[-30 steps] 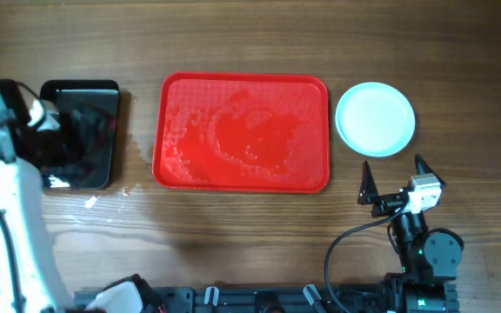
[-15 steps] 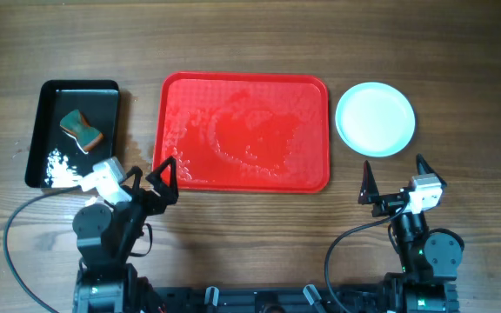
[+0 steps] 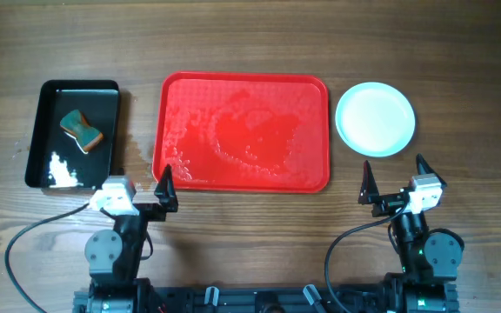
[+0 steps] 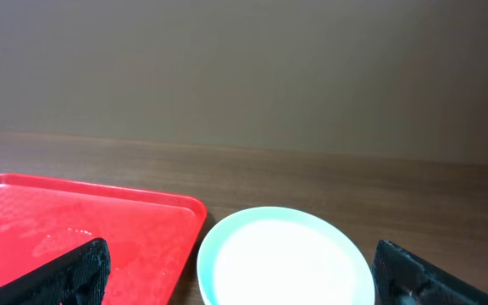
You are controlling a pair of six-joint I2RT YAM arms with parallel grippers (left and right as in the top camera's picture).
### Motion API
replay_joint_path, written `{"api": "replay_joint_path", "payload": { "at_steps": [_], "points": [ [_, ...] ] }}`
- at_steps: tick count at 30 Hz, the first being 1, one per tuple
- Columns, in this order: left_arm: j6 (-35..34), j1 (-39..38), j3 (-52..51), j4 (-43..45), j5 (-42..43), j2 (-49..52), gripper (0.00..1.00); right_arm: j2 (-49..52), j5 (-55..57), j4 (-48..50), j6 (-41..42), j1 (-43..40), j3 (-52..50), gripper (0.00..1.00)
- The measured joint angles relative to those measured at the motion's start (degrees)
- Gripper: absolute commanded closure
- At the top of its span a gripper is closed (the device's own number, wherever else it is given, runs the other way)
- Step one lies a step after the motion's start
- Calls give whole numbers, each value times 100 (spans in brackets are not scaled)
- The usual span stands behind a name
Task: Clean dirty plates on tray and stack at the side
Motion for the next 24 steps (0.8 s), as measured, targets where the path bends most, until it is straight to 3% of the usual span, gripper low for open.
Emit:
{"api": "replay_joint_path", "payload": {
  "at_steps": [6,16,24],
  "points": [
    [258,0,2,-9,-127,-289,0,0,0,0,0,0,0,0],
    [1287,0,2,2,24,-289,0,0,0,0,0,0,0,0],
    [1416,0,2,2,42,-289,0,0,0,0,0,0,0,0]
  ]
}}
